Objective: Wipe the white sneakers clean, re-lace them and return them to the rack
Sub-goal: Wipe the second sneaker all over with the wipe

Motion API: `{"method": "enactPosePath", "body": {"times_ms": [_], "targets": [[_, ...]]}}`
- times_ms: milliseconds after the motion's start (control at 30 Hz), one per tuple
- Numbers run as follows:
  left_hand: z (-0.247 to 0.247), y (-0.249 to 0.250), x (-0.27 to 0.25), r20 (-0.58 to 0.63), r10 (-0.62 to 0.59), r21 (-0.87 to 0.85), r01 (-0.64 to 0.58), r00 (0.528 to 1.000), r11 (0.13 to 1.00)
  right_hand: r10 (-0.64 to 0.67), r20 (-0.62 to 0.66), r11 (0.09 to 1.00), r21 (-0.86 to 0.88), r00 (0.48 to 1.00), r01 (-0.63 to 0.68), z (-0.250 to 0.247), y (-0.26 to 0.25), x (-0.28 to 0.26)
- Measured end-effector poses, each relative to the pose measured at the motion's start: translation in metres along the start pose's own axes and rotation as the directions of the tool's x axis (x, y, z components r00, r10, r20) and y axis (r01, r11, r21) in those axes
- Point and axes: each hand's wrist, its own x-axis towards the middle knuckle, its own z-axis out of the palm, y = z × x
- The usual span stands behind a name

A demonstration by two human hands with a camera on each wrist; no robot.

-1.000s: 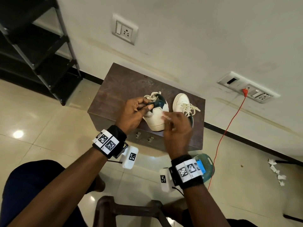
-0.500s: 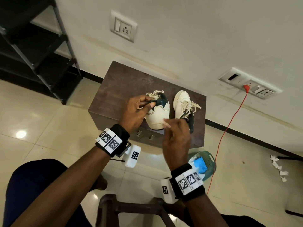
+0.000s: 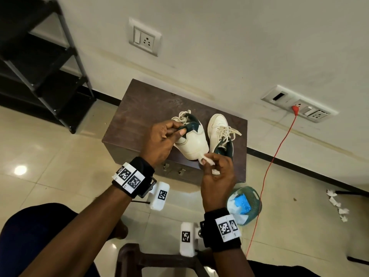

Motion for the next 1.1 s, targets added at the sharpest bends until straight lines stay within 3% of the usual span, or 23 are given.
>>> {"method": "enactPosePath", "body": {"times_ms": [200,433,567,633,700,833,1000,1100], "targets": [[-0.020,-0.002,0.000,0.009,-0.025,-0.048,0.025,1.000,0.999,0.094,0.186,0.962,0.235,0.978,-0.137,-0.002,0.003,0.014],[-0.046,-0.028,-0.003,0.033,-0.057,-0.010,0.057,0.998,0.998,0.251,0.248,0.868,0.369,0.936,-0.331,0.031,0.012,0.018],[-0.058,-0.040,-0.013,0.012,-0.040,-0.010,0.040,0.999,0.999,0.256,0.183,0.868,0.389,0.949,-0.309,0.059,0.008,0.028],[-0.063,-0.043,-0.016,-0.059,-0.063,-0.009,0.063,0.996,0.998,0.234,0.161,0.865,0.416,0.959,-0.282,0.068,0.003,0.027],[-0.067,-0.042,-0.019,-0.108,-0.129,-0.078,0.121,0.986,0.990,0.171,0.163,0.886,0.407,0.972,-0.224,0.075,-0.003,0.020],[-0.066,-0.038,-0.022,-0.087,-0.158,-0.198,0.138,0.984,0.970,0.088,0.178,0.918,0.367,0.980,-0.149,0.092,-0.008,0.005],[-0.073,-0.036,-0.026,-0.143,-0.421,-0.405,0.335,0.896,0.851,0.062,0.141,0.932,0.347,0.988,-0.108,0.110,-0.013,0.007],[-0.078,-0.029,-0.025,-0.086,-0.443,-0.384,0.380,0.893,0.842,0.052,0.146,0.958,0.272,0.988,-0.091,0.114,-0.012,0.011]]}}
